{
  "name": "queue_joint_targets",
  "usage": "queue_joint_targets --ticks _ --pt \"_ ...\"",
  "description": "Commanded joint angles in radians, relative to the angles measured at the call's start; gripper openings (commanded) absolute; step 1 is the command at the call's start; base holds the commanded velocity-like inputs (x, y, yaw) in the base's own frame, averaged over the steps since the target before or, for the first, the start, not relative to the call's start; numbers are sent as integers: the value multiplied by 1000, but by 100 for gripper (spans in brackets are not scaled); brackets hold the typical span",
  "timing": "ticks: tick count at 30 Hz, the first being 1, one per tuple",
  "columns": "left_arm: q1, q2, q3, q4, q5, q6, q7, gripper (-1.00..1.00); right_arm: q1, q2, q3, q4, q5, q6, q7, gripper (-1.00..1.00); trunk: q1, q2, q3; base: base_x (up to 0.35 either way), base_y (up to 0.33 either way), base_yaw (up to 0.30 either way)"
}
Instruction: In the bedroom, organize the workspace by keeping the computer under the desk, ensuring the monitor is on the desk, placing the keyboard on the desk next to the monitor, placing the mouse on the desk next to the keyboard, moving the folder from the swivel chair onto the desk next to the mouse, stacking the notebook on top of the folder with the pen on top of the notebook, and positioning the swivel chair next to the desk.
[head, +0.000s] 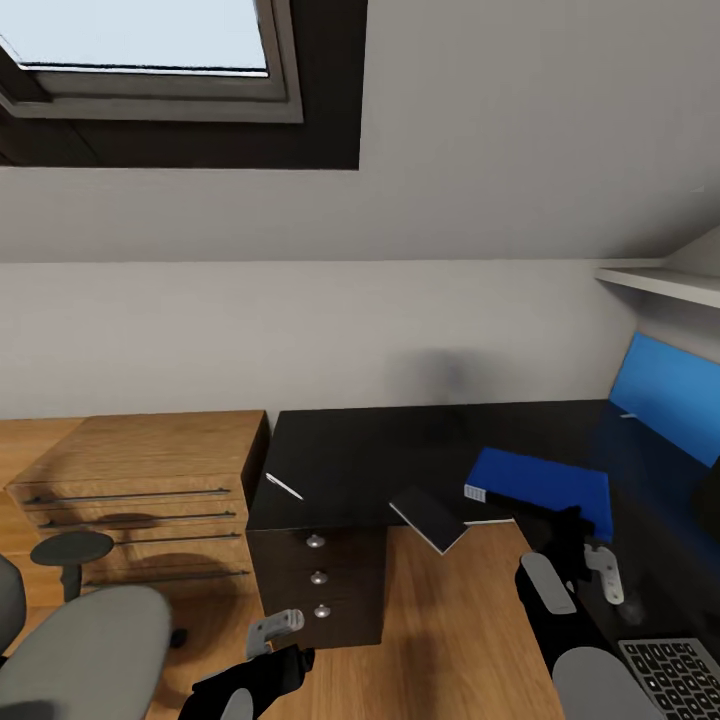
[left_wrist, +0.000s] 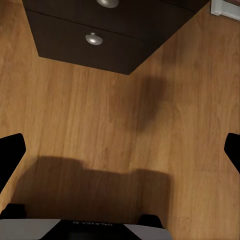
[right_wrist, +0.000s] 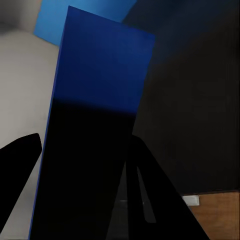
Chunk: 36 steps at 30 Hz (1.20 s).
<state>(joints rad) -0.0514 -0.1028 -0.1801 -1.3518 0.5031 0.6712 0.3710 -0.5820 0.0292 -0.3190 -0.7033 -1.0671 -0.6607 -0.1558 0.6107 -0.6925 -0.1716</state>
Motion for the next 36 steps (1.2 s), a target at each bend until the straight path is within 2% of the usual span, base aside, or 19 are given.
queue_joint_targets --ticks 1,5,10,25,36 --pt "-1 0 -1 -1 11 2 10 100 -1 -1 -2 4 3 -1 -3 -100 0 -1 -2 2 0 0" --pt "-1 0 -1 -1 12 2 9 100 -1 -32 -4 19 1 0 -4 -100 0 -1 -2 1 0 0" --pt "-1 0 -2 -1 11 2 9 100 -1 -58 -5 24 0 1 -5 -100 0 -1 -2 0 0 0" --pt "-1 -3 -1 -5 13 4 5 100 -1 -66 -5 24 -1 0 -4 -100 0 -1 -2 0 0 0" --pt "-1 -6 -4 -6 14 5 5 100 -1 -70 -5 24 -1 1 -4 -100 42 -78 -36 0 0 0"
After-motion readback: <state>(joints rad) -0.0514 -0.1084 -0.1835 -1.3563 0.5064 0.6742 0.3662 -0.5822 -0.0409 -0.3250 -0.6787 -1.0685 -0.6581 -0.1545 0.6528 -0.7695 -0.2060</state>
